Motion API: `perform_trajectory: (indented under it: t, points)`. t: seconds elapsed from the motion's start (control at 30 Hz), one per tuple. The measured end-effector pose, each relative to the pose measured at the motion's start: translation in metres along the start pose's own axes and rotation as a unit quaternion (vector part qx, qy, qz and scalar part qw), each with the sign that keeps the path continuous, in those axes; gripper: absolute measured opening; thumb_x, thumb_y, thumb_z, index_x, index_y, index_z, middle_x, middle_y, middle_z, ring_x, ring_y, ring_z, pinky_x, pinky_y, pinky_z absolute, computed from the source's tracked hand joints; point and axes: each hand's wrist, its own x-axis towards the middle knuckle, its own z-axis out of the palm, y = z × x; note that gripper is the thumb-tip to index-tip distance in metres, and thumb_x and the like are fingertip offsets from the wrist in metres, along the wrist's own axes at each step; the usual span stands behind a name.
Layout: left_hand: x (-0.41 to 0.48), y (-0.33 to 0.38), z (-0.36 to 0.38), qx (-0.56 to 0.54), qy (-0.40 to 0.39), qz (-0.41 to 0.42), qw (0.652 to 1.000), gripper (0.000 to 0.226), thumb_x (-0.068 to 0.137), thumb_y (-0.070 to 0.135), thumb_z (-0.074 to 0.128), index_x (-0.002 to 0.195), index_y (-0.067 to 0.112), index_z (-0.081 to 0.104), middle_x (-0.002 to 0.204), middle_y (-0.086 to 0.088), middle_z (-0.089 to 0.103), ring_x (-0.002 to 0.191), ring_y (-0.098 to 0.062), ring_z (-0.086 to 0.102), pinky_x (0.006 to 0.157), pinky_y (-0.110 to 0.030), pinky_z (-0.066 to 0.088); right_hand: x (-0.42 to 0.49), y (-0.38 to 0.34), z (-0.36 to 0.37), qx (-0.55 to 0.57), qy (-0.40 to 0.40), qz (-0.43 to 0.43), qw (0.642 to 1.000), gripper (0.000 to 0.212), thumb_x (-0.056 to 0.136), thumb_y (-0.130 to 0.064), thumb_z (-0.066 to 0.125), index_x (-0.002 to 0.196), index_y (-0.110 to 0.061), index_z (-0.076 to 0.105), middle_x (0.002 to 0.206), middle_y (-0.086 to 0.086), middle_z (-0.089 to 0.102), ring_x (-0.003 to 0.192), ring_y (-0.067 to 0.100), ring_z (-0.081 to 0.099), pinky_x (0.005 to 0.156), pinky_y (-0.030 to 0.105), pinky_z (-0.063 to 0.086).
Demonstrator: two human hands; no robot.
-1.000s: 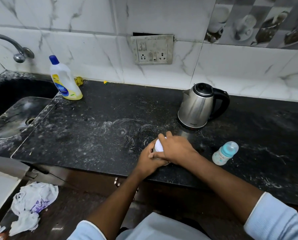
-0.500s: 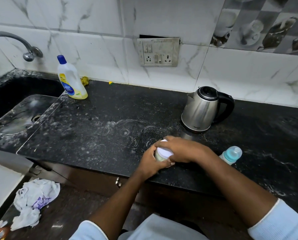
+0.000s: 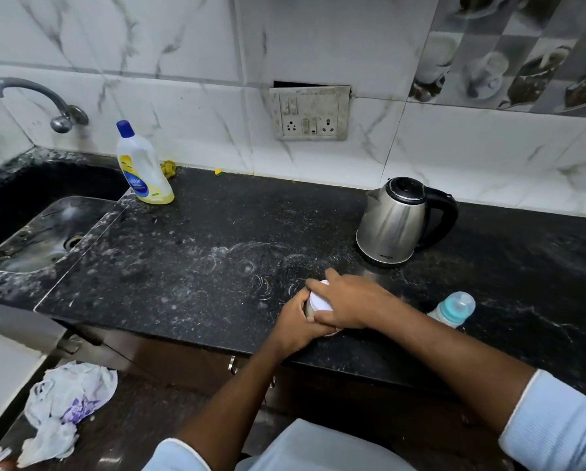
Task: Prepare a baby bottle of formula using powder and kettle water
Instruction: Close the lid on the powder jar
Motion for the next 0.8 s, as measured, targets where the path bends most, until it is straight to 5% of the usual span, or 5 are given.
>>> perform_trajectory:
  t: [0.2,0.33,0.43,0.63,0.8]
  points:
    - [-0.005,0.003,0.006,0.007,0.007,0.021,1.0,0.076,0.067,-0.004,0.095,0.132,0.022,0.066,0.108,0.022,0.076,0.097,0.008,0.069,0.08,-0.01,0.049,0.008,-0.021,0.015,0.048,0.051,0.134,0.988,0.068,0.094,-0.072,0.043,0.127,-0.014,0.049,0.123,0.019,0.066,0.11,0.04,0.067,0.083,0.043,0.05]
    - [0.0,0.001,0.0,-0.017,-0.008,-0.006,1.0,0.072,0.068,-0.001,0.096,0.13,0.017,0.064,0.108,0.008,0.079,0.1,-0.001,0.073,0.083,-0.018,0.055,0.006,-0.003,-0.011,-0.003,-0.031,0.047,0.998,0.081,0.092,-0.077,0.046,0.146,-0.018,0.04,0.134,0.017,0.062,0.12,0.04,0.062,0.086,0.043,0.044]
    - [0.0,0.003,-0.001,-0.007,-0.012,-0.008,1.0,0.065,0.066,0.002,0.099,0.12,0.018,0.066,0.106,0.003,0.079,0.096,-0.005,0.073,0.082,-0.02,0.055,0.005,0.003,-0.002,-0.081,0.024,-0.049,0.995,0.068,0.095,-0.071,0.046,0.143,-0.024,0.04,0.123,0.018,0.06,0.106,0.041,0.065,0.075,0.043,0.043]
    - [-0.003,0.005,0.003,0.012,0.0,0.012,1.0,0.067,0.065,0.006,0.098,0.121,0.028,0.068,0.106,0.009,0.078,0.096,-0.001,0.072,0.079,-0.016,0.054,0.009,-0.003,0.02,-0.033,0.097,0.029,0.994,0.063,0.099,-0.069,0.034,0.126,-0.016,0.052,0.112,0.021,0.067,0.099,0.04,0.067,0.077,0.045,0.05]
    - [0.002,0.003,-0.004,-0.002,-0.021,-0.008,1.0,0.071,0.066,-0.002,0.098,0.126,0.011,0.062,0.113,0.0,0.076,0.101,-0.004,0.071,0.084,-0.017,0.054,0.005,0.021,0.009,-0.084,0.054,-0.136,0.986,0.065,0.098,-0.072,0.038,0.15,-0.033,0.035,0.117,0.018,0.059,0.101,0.037,0.063,0.08,0.046,0.052]
